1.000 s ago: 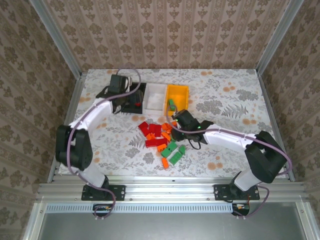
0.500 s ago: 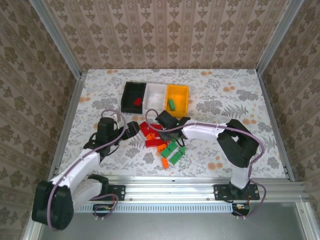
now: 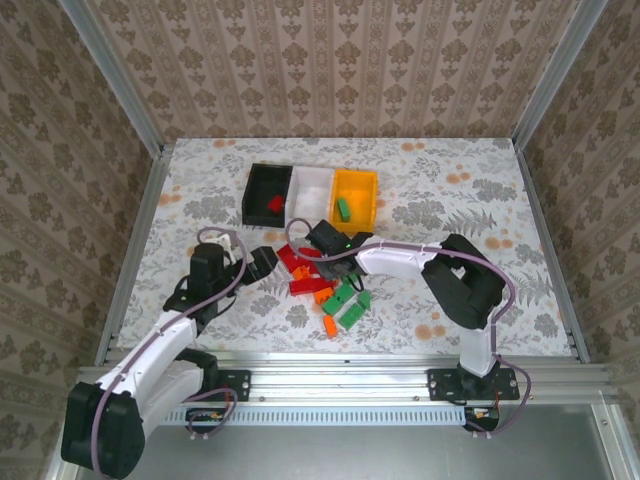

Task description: Sort the legos into containers by color

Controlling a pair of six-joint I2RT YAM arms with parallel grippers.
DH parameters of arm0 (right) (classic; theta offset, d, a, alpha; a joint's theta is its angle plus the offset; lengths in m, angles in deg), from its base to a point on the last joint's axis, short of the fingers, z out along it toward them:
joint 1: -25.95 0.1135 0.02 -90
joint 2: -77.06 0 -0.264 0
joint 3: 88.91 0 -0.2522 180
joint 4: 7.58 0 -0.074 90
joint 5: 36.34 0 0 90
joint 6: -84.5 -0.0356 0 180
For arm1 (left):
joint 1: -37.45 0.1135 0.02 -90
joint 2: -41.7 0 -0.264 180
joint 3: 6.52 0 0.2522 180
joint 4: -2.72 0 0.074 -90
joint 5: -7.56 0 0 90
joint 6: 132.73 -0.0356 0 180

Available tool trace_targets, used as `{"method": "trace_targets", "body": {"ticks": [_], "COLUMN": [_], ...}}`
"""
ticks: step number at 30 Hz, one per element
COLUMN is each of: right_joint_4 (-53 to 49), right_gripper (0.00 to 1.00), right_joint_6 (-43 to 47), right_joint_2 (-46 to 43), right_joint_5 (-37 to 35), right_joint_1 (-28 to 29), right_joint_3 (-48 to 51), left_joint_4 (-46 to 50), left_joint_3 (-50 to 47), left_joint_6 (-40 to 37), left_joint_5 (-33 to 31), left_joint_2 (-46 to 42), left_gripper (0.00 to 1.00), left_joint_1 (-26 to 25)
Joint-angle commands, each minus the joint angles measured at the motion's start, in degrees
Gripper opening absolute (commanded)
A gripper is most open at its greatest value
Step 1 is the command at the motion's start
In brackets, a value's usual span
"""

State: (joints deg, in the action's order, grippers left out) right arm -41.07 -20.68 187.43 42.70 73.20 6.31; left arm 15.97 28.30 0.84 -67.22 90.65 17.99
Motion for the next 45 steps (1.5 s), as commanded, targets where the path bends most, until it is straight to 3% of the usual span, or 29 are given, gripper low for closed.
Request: {"method": "trace_targets", "body": {"ticks": [1,10,20,25,29,39,45], "right_joint_4": [-1.3,0.1,-0.7,-3.7,-5.1,-4.3,-9.1], "right_gripper": [0.29,0.23,0.21,0.21,0.22,0.22,0.23], "right_joint_6": [-1.2,-2.1,-2.5,0.2,3.0,3.3,2.9], "right_joint_2": [1.6,-0.5,-9.3,-12.5,-9.3,7.9,19.2], "right_joint_5": [-0.7,-1.1,-1.9,-4.4,-4.2,1.9,4.0], "right_joint_1": [0.6,1.2,1.4,0.7,-1.4,-8.4,-11.1], "right_joint_3": [-0.7,1.0,2.7,-1.6,-9.2,-29.4,-42.9], "left_joint_4": [-1.2,2.3,2.8,2.2,1.7,2.8,2.6], "left_joint_3": [-1.7,-1.4,-0.4,0.0,-0.5,0.0,-0.6], "left_joint_6": [0.9,-0.9,-1.1,0.0,0.8,2.2,2.6], "left_joint_5": [-0.1,-1.2,-0.4,1.2,1.8,4.4,4.2], "left_joint_2": [-3.0,-7.0,-6.4,-5.1,-5.0,-4.9,-4.9], "left_gripper": [1.00,1.00,1.00,1.00,1.00,1.00,1.00], "left_joint_1": [0.1,0.1,0.2,0.1,0.0,-0.2,-0.4]}}
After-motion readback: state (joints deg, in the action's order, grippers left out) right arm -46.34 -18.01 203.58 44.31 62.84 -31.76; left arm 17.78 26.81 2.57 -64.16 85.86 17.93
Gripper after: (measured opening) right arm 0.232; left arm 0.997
